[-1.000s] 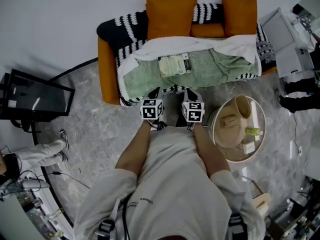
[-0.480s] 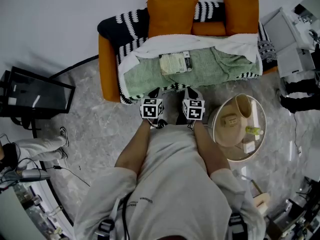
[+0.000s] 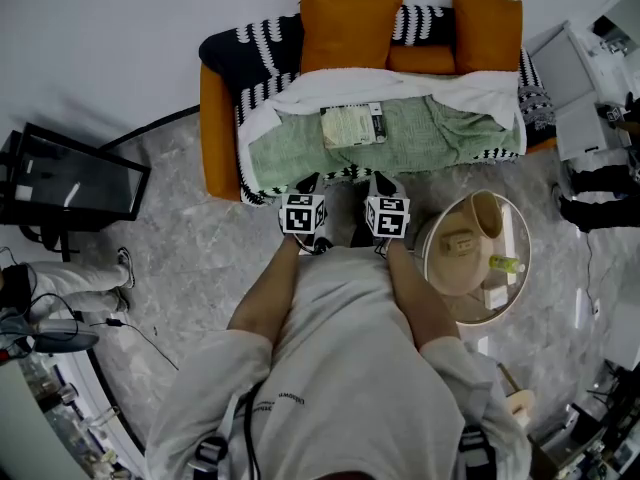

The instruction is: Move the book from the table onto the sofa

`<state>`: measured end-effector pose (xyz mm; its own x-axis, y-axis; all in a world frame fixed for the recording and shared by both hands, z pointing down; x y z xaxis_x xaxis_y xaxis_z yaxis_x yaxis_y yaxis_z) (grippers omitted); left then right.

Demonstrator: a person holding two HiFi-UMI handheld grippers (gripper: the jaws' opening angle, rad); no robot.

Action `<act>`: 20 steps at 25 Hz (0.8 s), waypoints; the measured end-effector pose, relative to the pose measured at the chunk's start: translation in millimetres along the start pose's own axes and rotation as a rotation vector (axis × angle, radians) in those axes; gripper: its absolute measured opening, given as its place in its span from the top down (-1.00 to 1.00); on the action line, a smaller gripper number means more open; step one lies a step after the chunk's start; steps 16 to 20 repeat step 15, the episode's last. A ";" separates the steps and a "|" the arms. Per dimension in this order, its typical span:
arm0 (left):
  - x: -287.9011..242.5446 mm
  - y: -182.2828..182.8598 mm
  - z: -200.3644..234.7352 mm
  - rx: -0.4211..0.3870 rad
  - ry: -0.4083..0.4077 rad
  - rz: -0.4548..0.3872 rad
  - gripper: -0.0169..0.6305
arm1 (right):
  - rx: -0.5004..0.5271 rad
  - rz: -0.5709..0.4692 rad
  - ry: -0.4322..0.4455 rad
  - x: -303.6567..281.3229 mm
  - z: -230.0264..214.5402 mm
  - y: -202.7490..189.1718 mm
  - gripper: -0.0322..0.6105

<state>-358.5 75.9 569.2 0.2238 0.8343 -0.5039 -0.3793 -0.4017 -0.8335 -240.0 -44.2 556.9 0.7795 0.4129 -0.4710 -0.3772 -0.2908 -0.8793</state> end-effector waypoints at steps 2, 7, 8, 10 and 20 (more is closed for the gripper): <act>-0.5 -5.1 -1.7 -0.031 -0.009 0.016 0.91 | -0.003 0.001 -0.001 0.1 -0.2 -0.8 0.88; 3.4 -13.7 2.7 -0.023 -0.005 0.030 0.91 | 0.017 0.013 0.009 0.0 4.6 -4.1 0.88; 4.6 -14.4 4.6 -0.015 -0.002 0.028 0.91 | 0.022 0.015 0.012 0.0 5.8 -4.3 0.88; 6.1 -15.9 7.9 -0.002 0.004 0.025 0.91 | 0.025 0.017 0.016 -0.1 7.3 -4.5 0.88; 7.2 -17.8 16.7 0.030 0.025 0.024 0.91 | 0.021 0.019 0.022 -3.3 8.7 -6.5 0.88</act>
Point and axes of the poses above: the fingertips, and each gripper's own axes: x backward along the fingers, z to its left, y out of its top, the point moved 3 cm from there along x, backward along the fingers, and after that the axes turned 7 degrees about -z, right-handed, at the moved point
